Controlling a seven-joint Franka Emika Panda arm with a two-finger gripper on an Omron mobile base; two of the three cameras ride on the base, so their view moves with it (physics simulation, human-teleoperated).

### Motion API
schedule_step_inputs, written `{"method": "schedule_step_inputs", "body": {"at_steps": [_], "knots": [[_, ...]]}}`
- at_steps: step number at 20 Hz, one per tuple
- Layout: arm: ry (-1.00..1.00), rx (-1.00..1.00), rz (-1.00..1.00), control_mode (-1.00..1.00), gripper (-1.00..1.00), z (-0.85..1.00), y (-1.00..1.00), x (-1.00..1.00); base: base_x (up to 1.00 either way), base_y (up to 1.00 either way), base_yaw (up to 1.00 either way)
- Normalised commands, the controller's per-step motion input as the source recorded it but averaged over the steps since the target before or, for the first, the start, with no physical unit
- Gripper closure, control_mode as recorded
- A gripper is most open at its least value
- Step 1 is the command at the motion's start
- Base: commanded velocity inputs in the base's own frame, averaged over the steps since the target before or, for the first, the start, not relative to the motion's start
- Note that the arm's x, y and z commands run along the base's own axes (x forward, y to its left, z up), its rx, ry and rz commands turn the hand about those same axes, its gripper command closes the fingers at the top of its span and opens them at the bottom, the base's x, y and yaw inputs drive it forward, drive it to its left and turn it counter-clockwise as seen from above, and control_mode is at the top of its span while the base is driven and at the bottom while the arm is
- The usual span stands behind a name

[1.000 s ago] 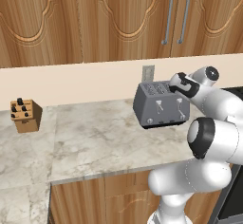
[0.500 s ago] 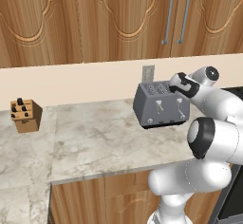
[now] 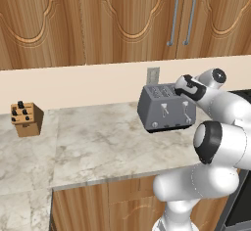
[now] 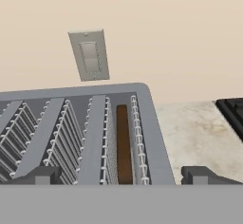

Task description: Start the toaster. Once the lever pops up, take the bread to the plate on the dining counter.

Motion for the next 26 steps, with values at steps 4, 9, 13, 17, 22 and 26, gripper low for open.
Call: {"method": "schedule_step_inputs", "body": {"at_steps": [4, 9, 13, 17, 22, 26], "knots": [[0.00, 0.00, 0.00, -1.00, -1.00, 0.00, 0.00, 0.00, 0.00, 0.00, 0.00], [0.00, 0.00, 0.00, -1.00, -1.00, 0.00, 0.00, 0.00, 0.00, 0.00, 0.00], [0.00, 0.00, 0.00, -1.00, -1.00, 0.00, 0.00, 0.00, 0.00, 0.00, 0.00], [0.00, 0.00, 0.00, -1.00, -1.00, 0.00, 0.00, 0.00, 0.00, 0.00, 0.00], [0.00, 0.00, 0.00, -1.00, -1.00, 0.00, 0.00, 0.00, 0.00, 0.00, 0.00], [0.00, 0.00, 0.00, -1.00, -1.00, 0.00, 0.00, 0.00, 0.00, 0.00, 0.00]]}}
